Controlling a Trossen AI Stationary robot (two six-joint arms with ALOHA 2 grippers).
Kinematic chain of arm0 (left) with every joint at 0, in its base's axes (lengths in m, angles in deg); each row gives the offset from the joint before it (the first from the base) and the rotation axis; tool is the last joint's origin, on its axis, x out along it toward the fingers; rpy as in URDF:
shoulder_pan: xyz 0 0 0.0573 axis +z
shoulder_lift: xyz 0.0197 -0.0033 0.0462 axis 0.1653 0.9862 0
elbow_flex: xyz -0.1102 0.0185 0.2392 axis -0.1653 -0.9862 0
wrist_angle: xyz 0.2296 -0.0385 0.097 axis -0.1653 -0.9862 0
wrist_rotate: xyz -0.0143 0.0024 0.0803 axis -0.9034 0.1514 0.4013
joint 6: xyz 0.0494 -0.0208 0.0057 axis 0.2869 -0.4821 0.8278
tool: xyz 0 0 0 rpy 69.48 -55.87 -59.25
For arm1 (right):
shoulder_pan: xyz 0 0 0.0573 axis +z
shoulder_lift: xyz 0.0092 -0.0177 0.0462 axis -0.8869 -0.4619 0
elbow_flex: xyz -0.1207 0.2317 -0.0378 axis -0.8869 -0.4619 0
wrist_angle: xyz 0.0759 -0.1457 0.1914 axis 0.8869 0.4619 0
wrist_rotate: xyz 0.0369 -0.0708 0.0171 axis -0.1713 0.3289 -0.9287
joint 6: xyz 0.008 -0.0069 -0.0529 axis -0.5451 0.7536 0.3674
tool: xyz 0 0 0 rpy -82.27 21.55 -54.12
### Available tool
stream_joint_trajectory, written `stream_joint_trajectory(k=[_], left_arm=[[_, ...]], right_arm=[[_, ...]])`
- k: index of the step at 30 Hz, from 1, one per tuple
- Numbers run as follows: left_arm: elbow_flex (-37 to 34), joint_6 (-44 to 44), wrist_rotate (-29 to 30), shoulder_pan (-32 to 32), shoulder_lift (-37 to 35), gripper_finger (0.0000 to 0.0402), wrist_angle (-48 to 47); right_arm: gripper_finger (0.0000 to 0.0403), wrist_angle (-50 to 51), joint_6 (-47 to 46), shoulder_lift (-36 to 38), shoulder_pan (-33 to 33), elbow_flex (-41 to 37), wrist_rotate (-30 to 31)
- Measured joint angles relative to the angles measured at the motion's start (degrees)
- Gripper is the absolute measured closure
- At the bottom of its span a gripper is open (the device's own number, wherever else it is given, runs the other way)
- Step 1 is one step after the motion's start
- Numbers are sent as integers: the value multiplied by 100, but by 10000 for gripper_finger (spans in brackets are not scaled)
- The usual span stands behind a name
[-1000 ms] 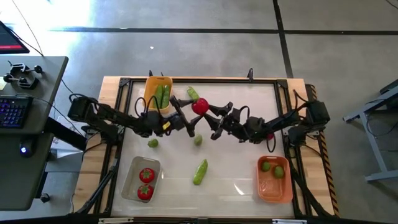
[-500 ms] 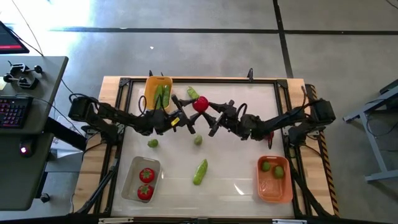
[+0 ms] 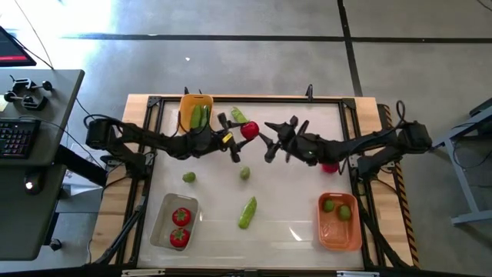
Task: Sort produce into baskets
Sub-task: Put the red tomato into the gray bin
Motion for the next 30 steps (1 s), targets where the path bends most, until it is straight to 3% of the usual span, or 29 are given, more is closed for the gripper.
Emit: stream_joint_trajectory(k=[4,6,8,12,15,20,25,30], left_arm=[[-4,-260,-407,84,-193,176,-655],[-4,-294,-496,89,-392,176,-1143],[-4,-388,-600,89,-660,176,-1717],[-4,-845,-1250,91,-1425,176,-2860],[-4,-1307,-1808,89,-2091,176,-3876],[1,-2228,-1951,7,-2966,176,-5670],[365,-3089,-1980,-351,-3399,176,-7791],[660,-3755,-2607,-1114,-3515,176,-8864]], right_arm=[[308,743,-50,2,-274,-4,-880],[363,1082,-6,7,-341,-8,-1077],[391,1259,123,69,-400,-11,-1115],[380,1334,287,287,-554,-11,-1118],[394,1429,397,345,-696,-11,-1120],[396,1733,143,264,-887,-11,-1170],[402,1722,101,208,-862,-11,-1357],[402,1580,182,208,-846,-9,-1428]])
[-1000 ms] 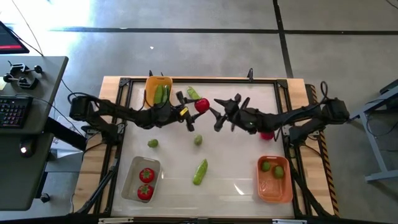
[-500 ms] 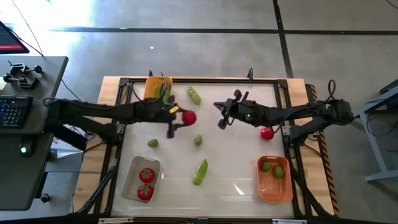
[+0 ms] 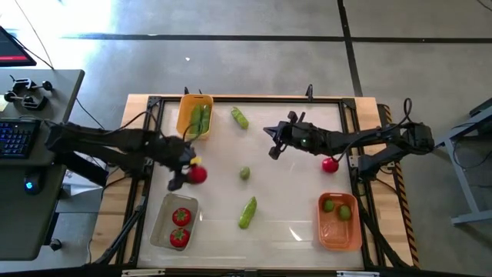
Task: Sort produce into baskets
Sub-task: Put the red tomato into the gray bin
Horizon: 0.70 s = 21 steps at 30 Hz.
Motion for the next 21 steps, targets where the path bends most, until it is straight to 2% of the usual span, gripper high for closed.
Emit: stream_joint_trajectory(k=[5,13,17,21], left_arm=[[218,-780,-70,-971,-8,176,-772],[221,-3021,-68,-2512,57,176,-1243],[214,-3626,49,-2967,266,176,-1317],[179,-4044,32,-3096,563,176,-1311]], right_arm=[[402,45,13,0,4,0,-2],[403,212,-56,0,4,0,-1],[403,251,-99,-2,4,0,0],[403,251,-105,-2,4,0,0]])
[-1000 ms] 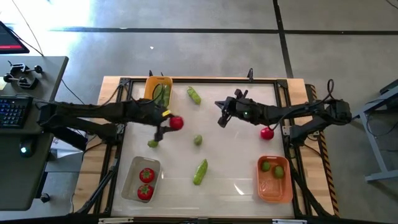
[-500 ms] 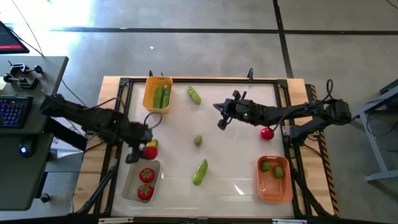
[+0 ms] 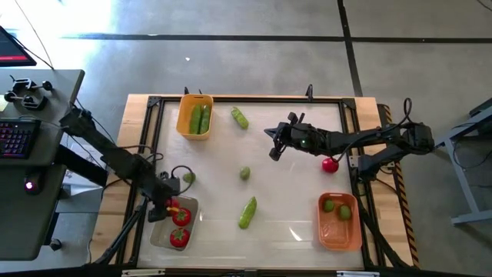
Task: Sort produce into baskets
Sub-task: Put the red tomato into the gray bin
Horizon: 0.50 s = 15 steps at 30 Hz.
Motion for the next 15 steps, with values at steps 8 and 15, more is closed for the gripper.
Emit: stream_joint_trajectory(k=[8,15], left_arm=[[-3,-433,-562,0,598,176,7],[-7,356,-1560,-83,1055,176,266]], right_arm=[[403,4,-105,0,0,0,0],[403,15,-105,0,0,0,0]])
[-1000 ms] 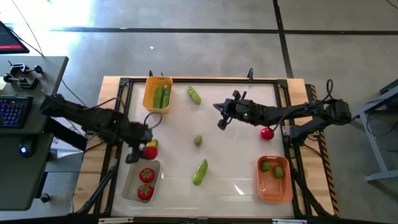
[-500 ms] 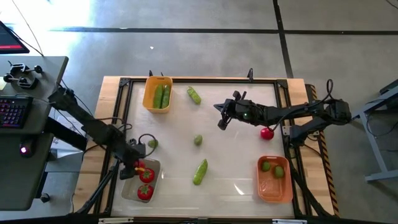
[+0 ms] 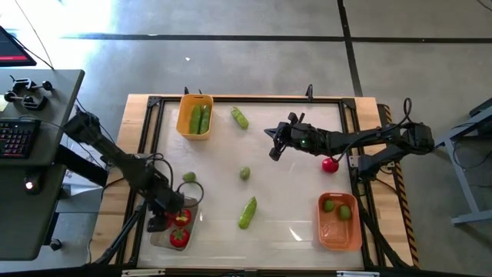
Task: Sort produce into baskets
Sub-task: Put the red tomato into the gray bin
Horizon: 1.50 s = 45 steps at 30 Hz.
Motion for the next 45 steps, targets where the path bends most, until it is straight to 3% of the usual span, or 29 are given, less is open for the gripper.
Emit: stream_joint_trajectory(k=[7,16,29,33,45], left_arm=[[-1,284,-245,-72,461,176,64],[-1,-111,-227,-19,645,119,62],[123,-267,-897,19,639,115,33],[123,-520,-844,145,640,115,-40],[123,-118,-590,326,639,97,-28]], right_arm=[[403,35,18,-2,0,0,0],[403,93,0,-2,0,0,0],[403,129,0,-2,0,0,0],[403,129,0,-2,0,0,0],[403,253,0,-2,0,0,0]])
